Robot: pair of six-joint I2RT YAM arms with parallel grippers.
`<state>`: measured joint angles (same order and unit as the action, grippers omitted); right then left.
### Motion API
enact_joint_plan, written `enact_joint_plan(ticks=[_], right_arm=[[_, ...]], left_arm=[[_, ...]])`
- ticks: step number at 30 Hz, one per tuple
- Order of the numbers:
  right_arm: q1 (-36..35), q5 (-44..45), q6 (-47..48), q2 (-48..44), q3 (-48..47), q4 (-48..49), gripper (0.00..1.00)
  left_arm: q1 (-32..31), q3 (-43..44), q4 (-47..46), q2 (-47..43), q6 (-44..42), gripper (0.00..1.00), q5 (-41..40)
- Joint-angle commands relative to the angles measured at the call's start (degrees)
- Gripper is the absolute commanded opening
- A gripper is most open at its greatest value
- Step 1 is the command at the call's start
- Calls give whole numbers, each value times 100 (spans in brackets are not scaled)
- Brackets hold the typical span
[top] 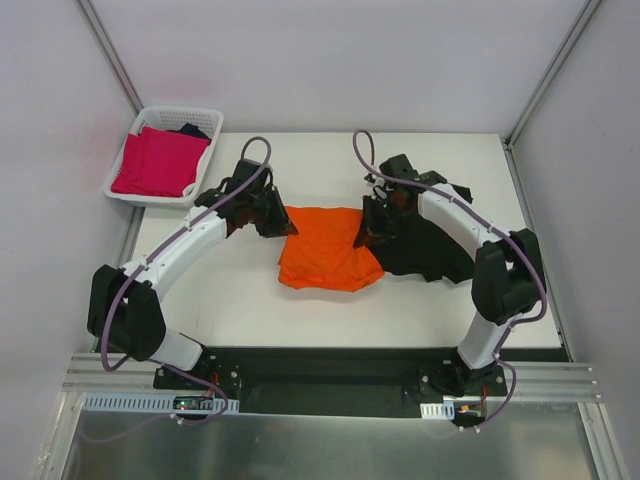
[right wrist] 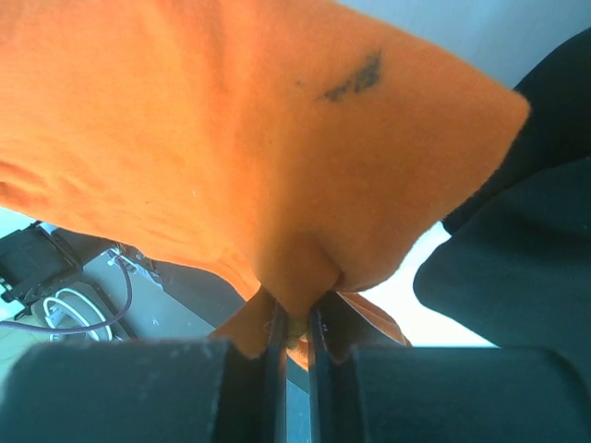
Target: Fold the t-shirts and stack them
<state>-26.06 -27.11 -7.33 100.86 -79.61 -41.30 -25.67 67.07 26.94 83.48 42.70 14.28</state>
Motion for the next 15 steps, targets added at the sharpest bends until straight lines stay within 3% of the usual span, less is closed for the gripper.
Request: enact_joint_plan(ticks=[1, 15], right_arm=[[49, 145, 118, -391, -432, -335, 1], [409, 601, 311, -962, -740, -1064, 1]], left_arm=[[-113, 386, 233, -87, -104, 0, -163], [-649, 1097, 540, 124, -51, 2, -444]])
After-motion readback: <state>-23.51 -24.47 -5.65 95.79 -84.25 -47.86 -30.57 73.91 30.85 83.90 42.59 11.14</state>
